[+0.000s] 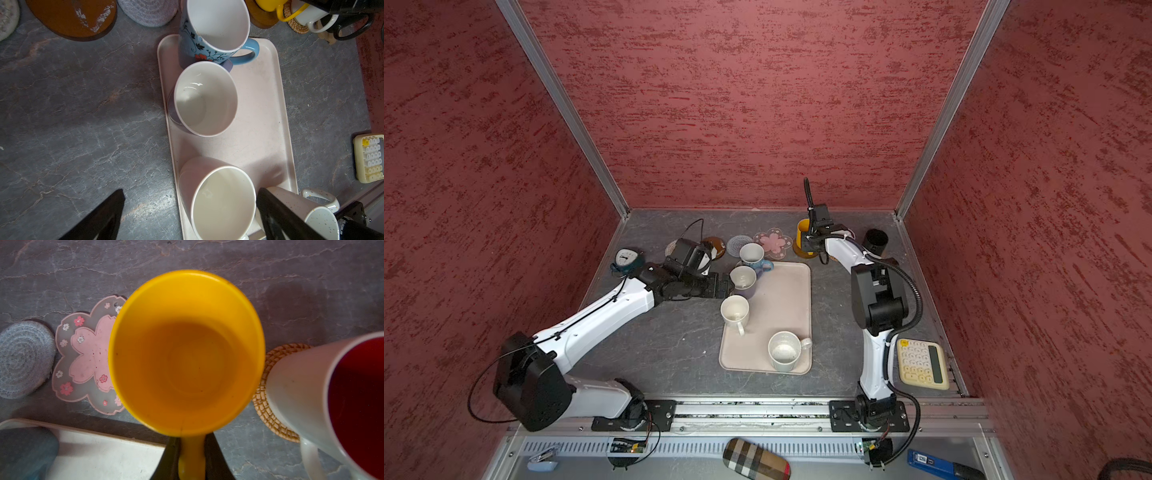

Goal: Place cups on coasters
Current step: Place the cup on the coaster.

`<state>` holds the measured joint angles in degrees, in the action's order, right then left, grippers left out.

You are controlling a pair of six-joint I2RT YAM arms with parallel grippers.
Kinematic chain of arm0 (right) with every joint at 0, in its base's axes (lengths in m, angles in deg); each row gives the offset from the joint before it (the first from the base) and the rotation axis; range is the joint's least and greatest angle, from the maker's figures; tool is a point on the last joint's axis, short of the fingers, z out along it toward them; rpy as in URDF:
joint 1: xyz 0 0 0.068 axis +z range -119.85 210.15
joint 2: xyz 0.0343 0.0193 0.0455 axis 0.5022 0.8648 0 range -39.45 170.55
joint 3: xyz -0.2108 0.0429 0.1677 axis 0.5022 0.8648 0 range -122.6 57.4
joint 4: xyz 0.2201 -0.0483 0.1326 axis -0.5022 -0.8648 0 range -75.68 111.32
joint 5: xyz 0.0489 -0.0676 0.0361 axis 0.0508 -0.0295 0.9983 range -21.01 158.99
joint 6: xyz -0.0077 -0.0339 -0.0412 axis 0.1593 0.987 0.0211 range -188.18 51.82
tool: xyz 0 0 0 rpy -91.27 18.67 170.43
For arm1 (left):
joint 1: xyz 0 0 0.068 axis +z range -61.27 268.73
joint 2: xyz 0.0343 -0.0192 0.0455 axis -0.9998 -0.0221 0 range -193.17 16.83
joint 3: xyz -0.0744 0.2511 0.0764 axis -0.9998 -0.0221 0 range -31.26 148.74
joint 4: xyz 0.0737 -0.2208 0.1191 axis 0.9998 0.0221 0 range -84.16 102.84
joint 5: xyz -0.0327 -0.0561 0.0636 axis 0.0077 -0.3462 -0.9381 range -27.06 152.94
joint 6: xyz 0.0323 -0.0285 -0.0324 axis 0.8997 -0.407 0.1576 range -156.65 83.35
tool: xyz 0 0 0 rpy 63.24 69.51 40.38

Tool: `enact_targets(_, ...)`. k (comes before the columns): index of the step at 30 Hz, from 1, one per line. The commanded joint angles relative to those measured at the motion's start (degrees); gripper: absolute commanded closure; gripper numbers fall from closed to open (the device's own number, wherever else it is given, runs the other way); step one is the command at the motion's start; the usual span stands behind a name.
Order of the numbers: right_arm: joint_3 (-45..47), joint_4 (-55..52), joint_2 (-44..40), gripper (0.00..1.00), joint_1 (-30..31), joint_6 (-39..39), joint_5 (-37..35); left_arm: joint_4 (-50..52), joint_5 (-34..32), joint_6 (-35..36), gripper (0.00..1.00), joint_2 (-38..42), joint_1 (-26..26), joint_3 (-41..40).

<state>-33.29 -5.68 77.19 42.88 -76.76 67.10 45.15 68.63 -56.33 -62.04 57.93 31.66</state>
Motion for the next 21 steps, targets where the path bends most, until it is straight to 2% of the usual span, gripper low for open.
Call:
enact_targets(1,0.63,4.42,-2.89,0.98,-0.18,1.28,-2.34,-0.81,0.3,0.17,0.0,0.85,0.13,0.42)
enact_targets(2,0.82,4.39,-3.07,0.93,-0.26,1.32,-2.26,-0.76,0.26,0.17,0.0,0.83,-0.01,0.39)
enact_targets(4,1.49,4.66,-3.4,0.73,-0.18,1.14,-2.06,-0.56,0.12,0.1,0.01,0.91,-0.17,0.48)
enact_targets(5,1.89,4.89,-3.64,0.69,-0.24,1.0,-2.06,-0.42,0.03,0.08,0.01,0.99,-0.3,0.6)
enact_targets(12,3.3,5.25,-4.66,0.55,-0.2,0.71,-2.15,2.52,-0.22,0.96,0.0,1.88,-0.68,2.46)
enact_targets(17,3.25,4.62,-6.61,0.36,-0.21,0.62,-1.79,7.37,-1.97,3.57,0.0,2.41,-3.63,5.36)
enact_targets(21,3.75,3.14,-9.55,0.27,-0.24,0.33,-1.06,11.08,-3.15,4.06,0.08,3.61,-7.72,6.76)
